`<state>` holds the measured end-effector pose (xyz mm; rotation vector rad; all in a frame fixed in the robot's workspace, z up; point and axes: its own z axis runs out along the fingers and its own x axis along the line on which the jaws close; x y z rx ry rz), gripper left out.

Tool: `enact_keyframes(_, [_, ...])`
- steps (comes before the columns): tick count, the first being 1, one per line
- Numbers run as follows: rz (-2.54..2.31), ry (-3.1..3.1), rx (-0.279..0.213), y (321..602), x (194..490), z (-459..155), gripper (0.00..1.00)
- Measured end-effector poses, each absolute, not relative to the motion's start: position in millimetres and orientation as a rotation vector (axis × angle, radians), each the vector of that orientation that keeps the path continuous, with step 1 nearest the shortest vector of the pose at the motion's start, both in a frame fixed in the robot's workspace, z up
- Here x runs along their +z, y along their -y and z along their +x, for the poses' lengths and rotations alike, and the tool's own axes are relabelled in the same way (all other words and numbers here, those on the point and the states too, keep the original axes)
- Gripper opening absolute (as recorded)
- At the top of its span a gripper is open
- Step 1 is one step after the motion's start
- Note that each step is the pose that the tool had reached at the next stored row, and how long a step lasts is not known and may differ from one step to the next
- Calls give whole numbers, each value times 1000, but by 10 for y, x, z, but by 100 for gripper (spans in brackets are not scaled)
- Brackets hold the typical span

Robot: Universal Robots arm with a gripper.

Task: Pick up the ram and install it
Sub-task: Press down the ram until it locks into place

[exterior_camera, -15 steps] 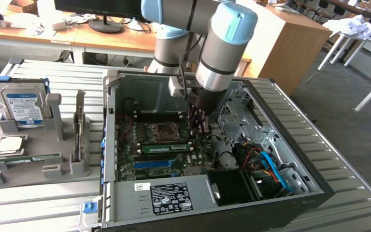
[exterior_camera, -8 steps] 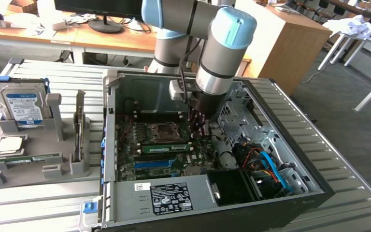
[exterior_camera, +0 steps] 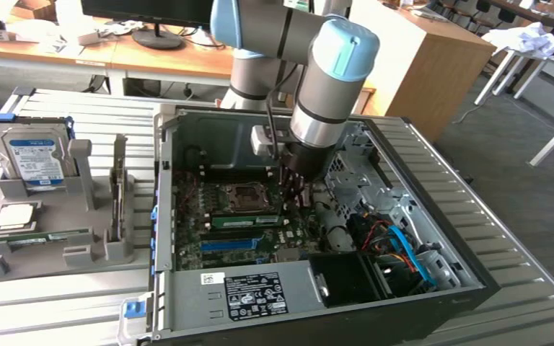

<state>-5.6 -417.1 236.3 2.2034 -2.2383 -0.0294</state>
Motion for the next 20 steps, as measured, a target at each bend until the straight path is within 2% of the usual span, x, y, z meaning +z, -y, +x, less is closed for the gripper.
enact_keyframes(11, [2199,2234,-22,4173,2214,-57,10])
enact_keyframes(20, [2203,2237,-19,4170,2289,-56,10])
